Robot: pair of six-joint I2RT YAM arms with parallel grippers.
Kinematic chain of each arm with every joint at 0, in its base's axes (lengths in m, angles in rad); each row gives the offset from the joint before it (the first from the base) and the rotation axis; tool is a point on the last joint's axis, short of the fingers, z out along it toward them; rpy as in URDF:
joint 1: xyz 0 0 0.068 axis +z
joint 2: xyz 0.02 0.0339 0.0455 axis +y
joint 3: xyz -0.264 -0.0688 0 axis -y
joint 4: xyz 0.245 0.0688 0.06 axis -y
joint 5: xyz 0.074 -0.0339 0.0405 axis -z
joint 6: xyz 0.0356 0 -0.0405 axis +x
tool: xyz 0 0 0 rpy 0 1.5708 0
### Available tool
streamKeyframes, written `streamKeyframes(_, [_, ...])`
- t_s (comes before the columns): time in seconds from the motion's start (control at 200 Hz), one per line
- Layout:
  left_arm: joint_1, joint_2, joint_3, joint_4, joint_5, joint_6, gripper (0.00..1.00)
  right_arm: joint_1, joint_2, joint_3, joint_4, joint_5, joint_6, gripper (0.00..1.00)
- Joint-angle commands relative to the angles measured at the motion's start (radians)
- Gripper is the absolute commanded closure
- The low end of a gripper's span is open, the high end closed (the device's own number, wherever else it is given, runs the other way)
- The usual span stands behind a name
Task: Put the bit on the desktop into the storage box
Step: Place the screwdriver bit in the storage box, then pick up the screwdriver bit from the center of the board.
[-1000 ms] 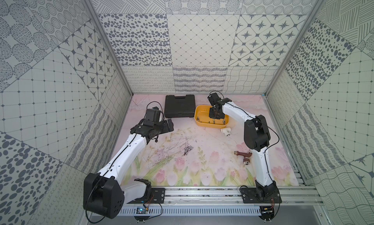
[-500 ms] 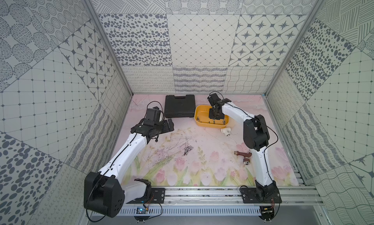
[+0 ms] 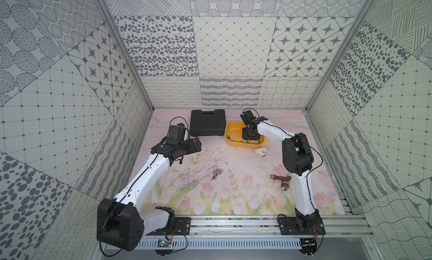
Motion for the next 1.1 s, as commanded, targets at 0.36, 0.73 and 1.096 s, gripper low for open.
streamKeyframes(0.36, [-0.002,0.014,0.033,-0.068,0.147,0.008,0.01,-0.002,-0.385,-0.222,0.27,0.017,-0.177,0.31])
streamKeyframes(0.73, [-0.14,0.023,0.027,-0.224,0.121,0.022,0.08,-0.025,-0.703,-0.498,0.479,0.026,-0.163,0.03])
streamKeyframes(1.096, [-0.292,0.117,0.011,-0.264,0.177,-0.012,0.34,-0.143,-0.926,-0.615,0.717,-0.02,-0.016,0.03])
